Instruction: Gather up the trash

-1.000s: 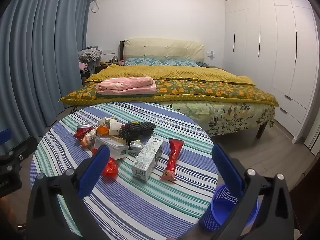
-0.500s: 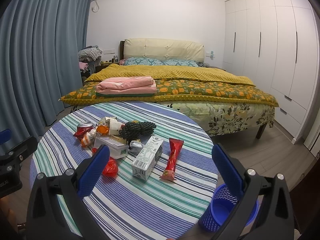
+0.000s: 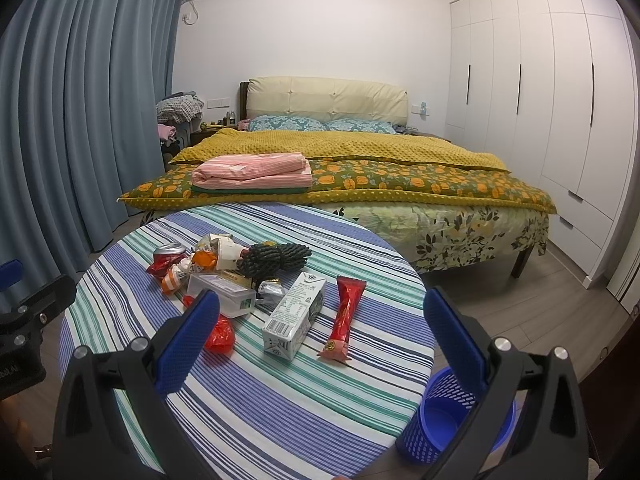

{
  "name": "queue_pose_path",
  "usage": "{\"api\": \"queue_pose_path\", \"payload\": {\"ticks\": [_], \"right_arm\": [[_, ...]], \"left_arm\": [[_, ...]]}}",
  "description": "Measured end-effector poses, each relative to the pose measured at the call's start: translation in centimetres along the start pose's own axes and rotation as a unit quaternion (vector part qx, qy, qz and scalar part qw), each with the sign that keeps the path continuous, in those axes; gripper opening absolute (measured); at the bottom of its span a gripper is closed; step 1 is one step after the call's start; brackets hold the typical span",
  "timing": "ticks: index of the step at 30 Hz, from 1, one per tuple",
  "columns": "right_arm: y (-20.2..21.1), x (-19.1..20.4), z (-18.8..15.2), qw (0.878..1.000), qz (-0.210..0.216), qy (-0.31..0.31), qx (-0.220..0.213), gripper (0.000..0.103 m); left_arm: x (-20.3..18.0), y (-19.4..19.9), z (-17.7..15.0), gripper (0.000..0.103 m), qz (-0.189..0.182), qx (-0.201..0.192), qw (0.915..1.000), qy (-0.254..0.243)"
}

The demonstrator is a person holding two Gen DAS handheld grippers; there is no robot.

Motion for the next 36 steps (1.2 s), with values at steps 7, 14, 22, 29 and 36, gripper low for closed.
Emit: {"api": "queue_pose_path", "payload": {"ticks": [7,14,22,29,36], "right_arm": [[-0.1,-0.2,0.1,1.0,0.0,0.0,0.0,0.099],[0.0,-0.7,0.1,1.0,-0.001,-0.001,0.0,0.099],[0.0,-0.8,0.1,1.0,-0.002,0.0,-0.001,0.099],[0.0,-0.8,0.1,1.0,-0.002,0.0,-0.001,0.099],[0.1,-1.0,0.1,1.0,-0.002,0.0,0.0,0.099]], "left_arm": [[-0.1,0.2,0.0,0.098,-0.001,0.001,1.0,0.0],[-0.6,0.1,0.3,0.098,-0.004,0.003,1.0,-0.004],[-0.7,0.1,0.3,0.098,-0.004,0.003,1.0,-0.004],[-1.0,0.2,0.1,0.098,-0.006,0.004,1.0,-0.005],[-1.1,0.3,0.0,0.098,-0.006,0.004,1.0,-0.005]]}}
Point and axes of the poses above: each gripper's, at about its wrist camera, not at the fingertips, and y roughly against the way its jaws point, x to its left, z to its top, the point moved 1 cm from there along -y, roughly the way its jaws point, and after that the axes turned 10 degrees about -x, right-handed, at the moved point
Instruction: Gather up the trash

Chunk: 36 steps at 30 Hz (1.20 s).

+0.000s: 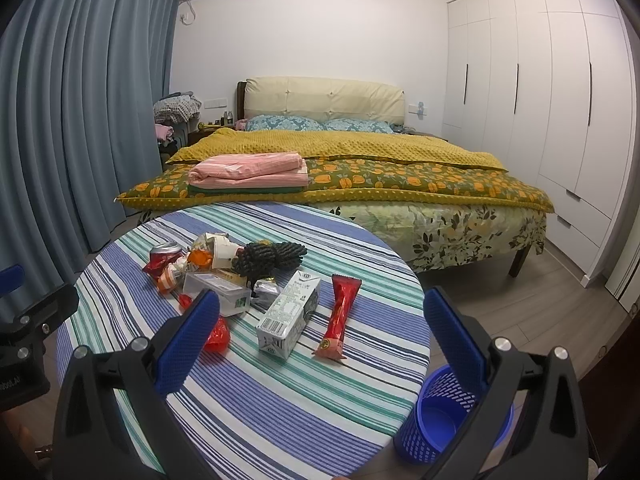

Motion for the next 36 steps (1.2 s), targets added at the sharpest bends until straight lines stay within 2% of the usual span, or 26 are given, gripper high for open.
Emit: {"api": "queue_pose_path", "payload": {"ticks": [36], "right_arm": [[0.09,-0.38,-0.23,1.0,-0.002,0.001,0.002,0.099]], "left_arm": [[-0.08,0.03,-0.56,0.098,-0.001,0.003,1.0,-0.001]]}}
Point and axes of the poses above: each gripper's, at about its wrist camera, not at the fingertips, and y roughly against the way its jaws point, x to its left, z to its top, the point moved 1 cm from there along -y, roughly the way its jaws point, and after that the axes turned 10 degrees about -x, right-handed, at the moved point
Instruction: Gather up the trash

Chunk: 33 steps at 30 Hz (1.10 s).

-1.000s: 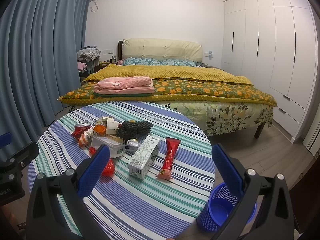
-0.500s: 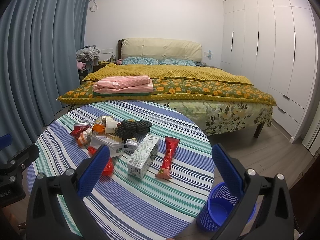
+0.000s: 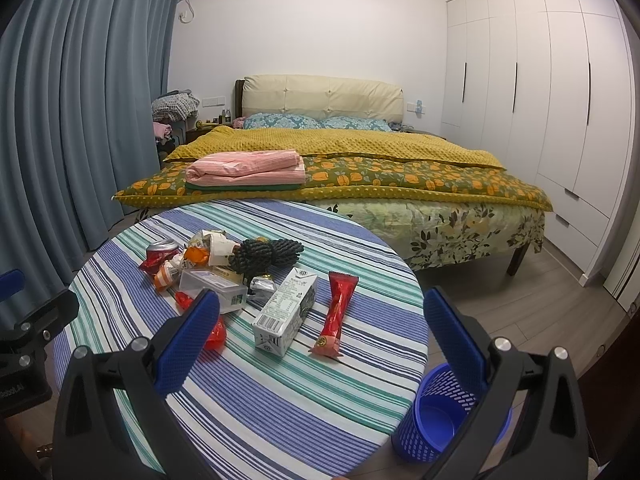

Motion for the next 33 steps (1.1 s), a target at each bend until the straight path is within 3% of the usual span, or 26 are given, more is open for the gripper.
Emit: {"api": "queue_pose_path", "payload": {"ticks": [33], "right_arm": [[-0.5,-0.6,-0.6,1.0,-0.009,0.001,0.006,0.099]], "left_arm": [[-0.7,-1.0,-1.5,0.098,-0.004,0.024,0.9997,0.001]]}}
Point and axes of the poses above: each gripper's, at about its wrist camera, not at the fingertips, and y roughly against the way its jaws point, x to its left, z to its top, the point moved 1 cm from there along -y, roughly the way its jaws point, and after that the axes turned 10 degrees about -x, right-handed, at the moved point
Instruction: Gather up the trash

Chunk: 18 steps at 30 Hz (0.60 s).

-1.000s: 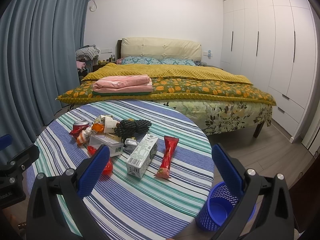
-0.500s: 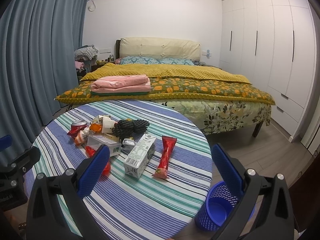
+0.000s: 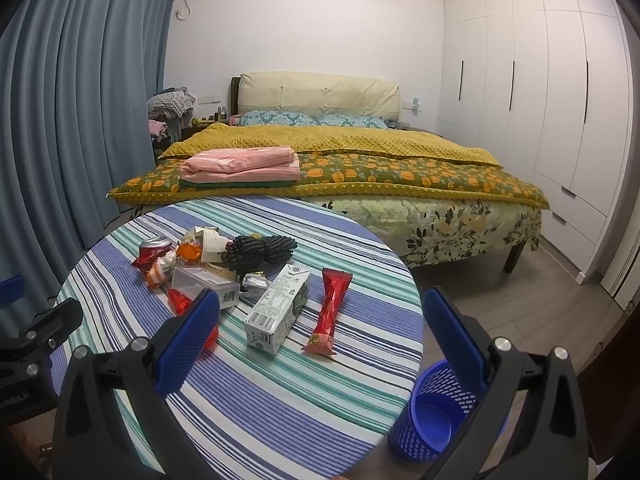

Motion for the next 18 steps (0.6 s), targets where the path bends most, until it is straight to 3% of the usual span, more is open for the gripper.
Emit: {"api": "queue_pose_path", "payload": {"ticks": [18], "right_arm": [[-0.5,0.4,-0.6,1.0,-0.004,0.002,0.009,0.098]], "left_arm": [[0.5,-1.5,-0.6,0.098,-0.002,0.021,0.9998,0.005]]}}
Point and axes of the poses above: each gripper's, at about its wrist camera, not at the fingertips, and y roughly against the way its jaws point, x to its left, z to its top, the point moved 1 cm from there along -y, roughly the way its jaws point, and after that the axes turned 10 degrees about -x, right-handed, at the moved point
